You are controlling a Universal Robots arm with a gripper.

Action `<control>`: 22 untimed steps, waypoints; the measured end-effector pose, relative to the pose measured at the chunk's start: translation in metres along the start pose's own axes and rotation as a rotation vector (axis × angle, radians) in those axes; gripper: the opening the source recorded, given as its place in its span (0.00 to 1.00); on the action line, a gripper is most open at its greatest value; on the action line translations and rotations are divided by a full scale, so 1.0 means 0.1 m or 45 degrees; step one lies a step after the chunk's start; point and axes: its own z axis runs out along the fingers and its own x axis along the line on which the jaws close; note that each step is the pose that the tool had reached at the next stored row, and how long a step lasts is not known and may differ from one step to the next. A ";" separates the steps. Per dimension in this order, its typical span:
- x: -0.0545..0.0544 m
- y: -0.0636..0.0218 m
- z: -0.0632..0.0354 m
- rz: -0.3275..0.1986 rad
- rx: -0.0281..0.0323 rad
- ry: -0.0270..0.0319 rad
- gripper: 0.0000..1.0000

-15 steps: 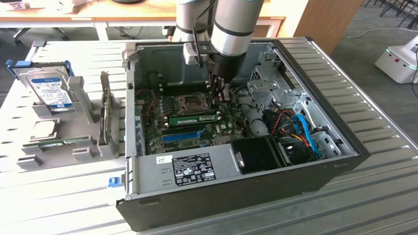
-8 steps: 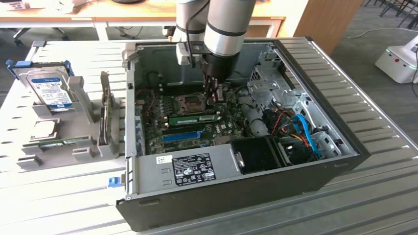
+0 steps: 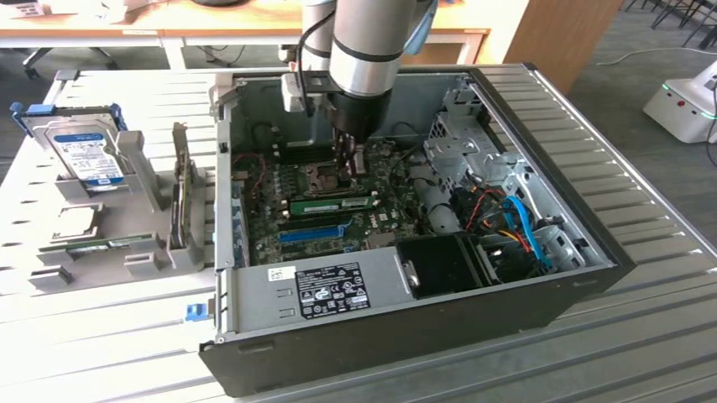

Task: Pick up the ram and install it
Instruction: 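Press down the ram until it locks into place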

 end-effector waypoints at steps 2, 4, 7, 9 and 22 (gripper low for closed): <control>0.00 0.056 0.005 0.000 0.0002 -0.0005 0.11; -0.01 0.109 0.008 0.000 0.0001 -0.0003 0.11; -0.01 0.191 0.012 0.000 0.0000 0.0000 0.11; -0.01 0.243 0.016 0.000 0.0000 -0.0001 0.11; -0.02 0.403 0.029 0.000 -0.0002 -0.0001 0.11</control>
